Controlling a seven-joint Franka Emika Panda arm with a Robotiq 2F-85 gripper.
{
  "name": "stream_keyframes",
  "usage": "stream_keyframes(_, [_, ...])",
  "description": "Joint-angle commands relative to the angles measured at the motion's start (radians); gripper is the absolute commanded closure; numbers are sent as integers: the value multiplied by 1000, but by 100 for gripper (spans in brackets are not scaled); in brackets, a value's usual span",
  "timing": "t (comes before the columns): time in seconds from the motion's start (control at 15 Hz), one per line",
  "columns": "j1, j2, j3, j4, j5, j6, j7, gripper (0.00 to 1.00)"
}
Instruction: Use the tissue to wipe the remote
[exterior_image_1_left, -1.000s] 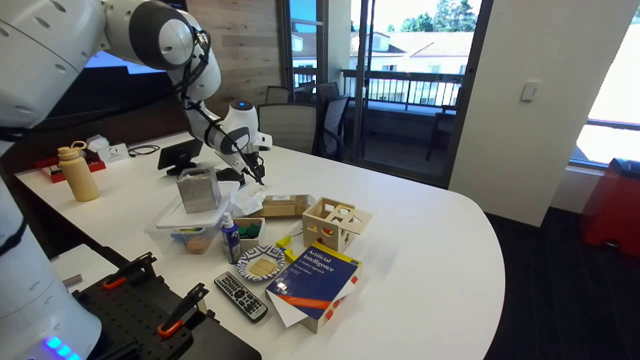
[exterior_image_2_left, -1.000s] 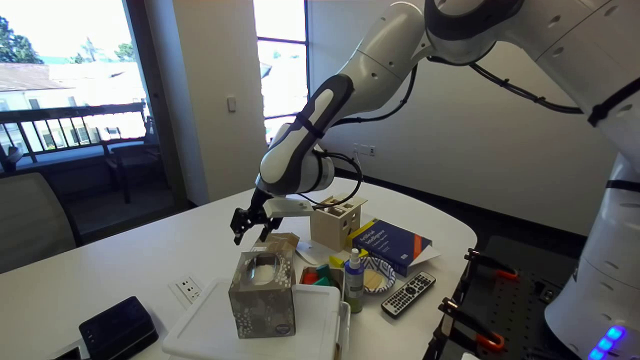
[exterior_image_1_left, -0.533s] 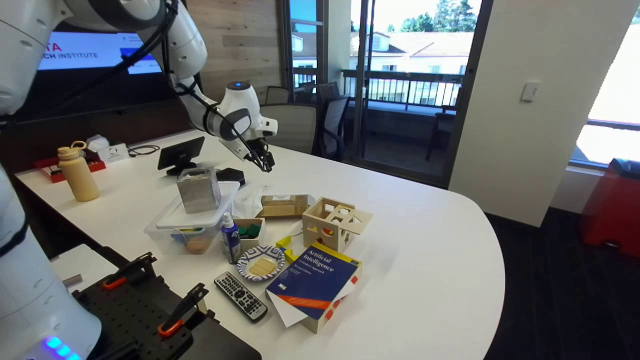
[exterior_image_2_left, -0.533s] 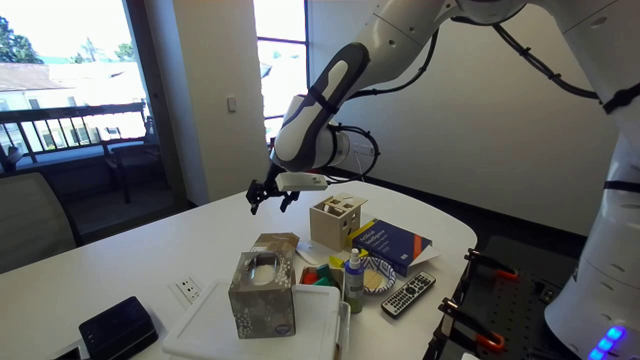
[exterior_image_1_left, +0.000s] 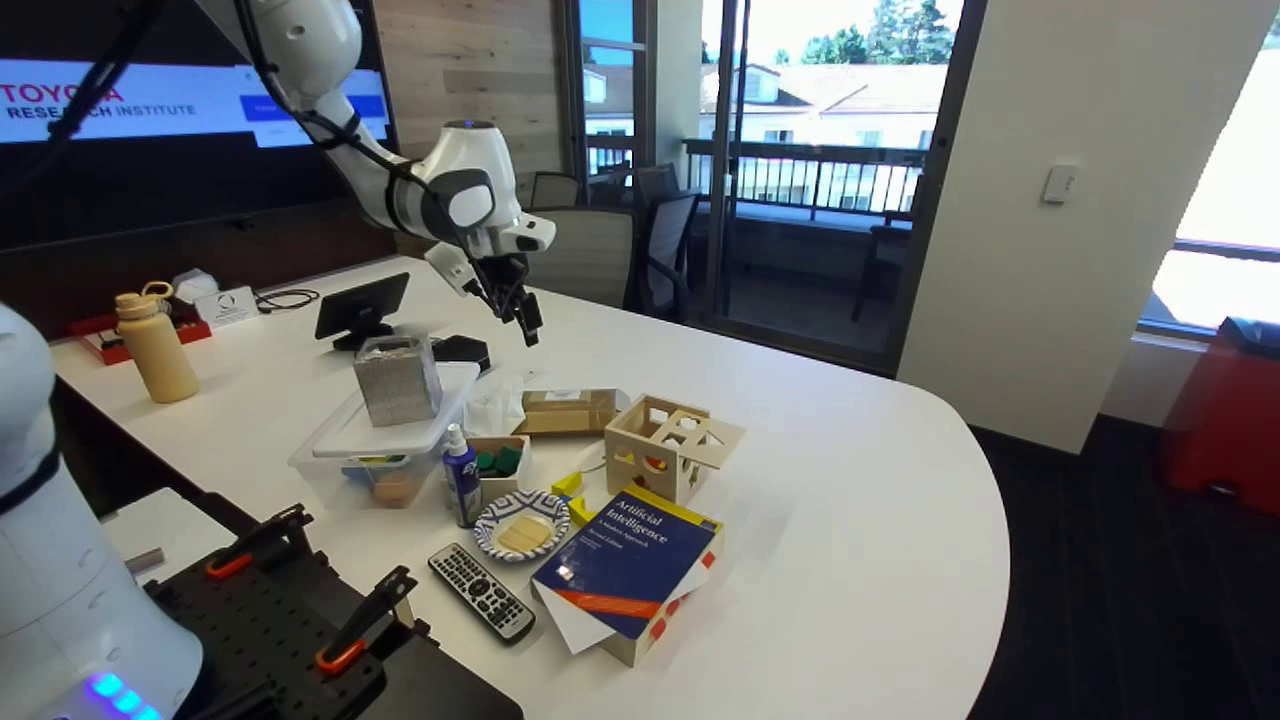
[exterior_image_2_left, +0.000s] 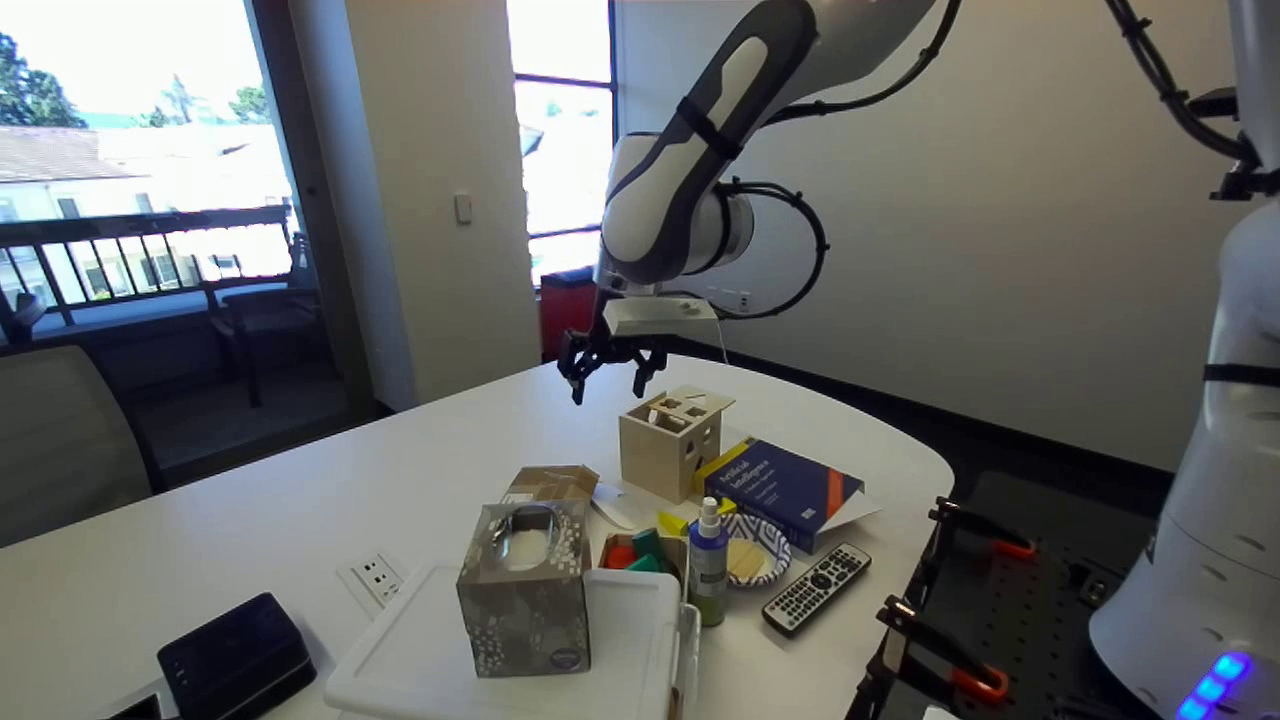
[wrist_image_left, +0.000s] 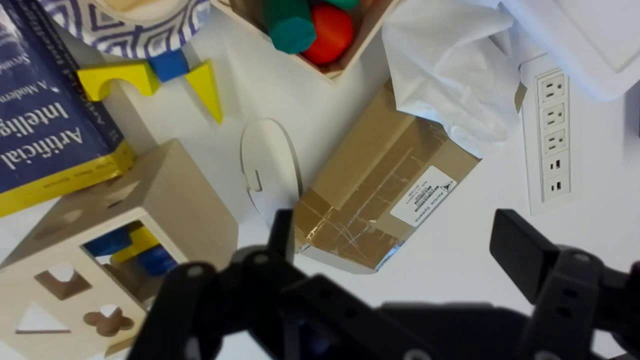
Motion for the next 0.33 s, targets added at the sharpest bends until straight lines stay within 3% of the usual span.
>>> stream_keyframes(0.0, [2,-111,-9,-69,-56,-116,82,0])
stream_keyframes(0.27, [-12,-152,7,-77,-89,-200,125,0])
